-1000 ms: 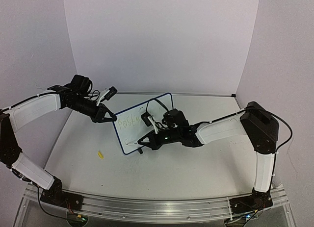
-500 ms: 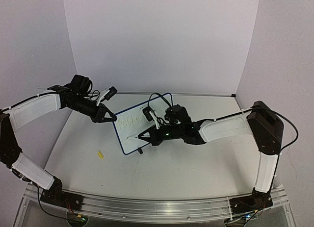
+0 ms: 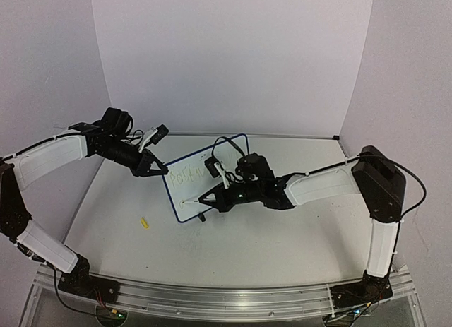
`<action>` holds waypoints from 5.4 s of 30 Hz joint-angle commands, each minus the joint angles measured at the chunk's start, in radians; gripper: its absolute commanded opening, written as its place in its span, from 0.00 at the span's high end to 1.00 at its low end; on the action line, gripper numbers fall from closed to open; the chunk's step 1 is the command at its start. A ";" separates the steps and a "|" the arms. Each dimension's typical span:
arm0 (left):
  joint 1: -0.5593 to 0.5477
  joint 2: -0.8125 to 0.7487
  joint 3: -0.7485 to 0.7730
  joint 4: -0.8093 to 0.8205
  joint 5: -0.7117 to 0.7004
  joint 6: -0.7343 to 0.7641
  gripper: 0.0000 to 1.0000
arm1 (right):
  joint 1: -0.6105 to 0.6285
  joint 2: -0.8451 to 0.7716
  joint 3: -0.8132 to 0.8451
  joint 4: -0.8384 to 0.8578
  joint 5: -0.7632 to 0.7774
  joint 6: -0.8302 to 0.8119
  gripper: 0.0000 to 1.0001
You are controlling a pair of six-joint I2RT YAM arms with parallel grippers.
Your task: Write a sentence on the whiteboard
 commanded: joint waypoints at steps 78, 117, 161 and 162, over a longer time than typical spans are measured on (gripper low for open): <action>-0.005 0.018 0.023 -0.030 0.017 0.003 1.00 | -0.047 0.036 -0.032 0.091 -0.009 0.069 1.00; -0.005 0.018 0.022 -0.032 0.019 0.003 1.00 | -0.049 -0.110 -0.131 0.113 0.040 0.058 1.00; -0.006 0.031 0.024 -0.034 0.021 0.003 1.00 | -0.056 -0.021 -0.040 0.061 -0.058 0.017 1.00; -0.006 0.031 0.024 -0.035 0.021 0.003 1.00 | -0.056 -0.020 -0.040 0.060 -0.057 0.018 1.00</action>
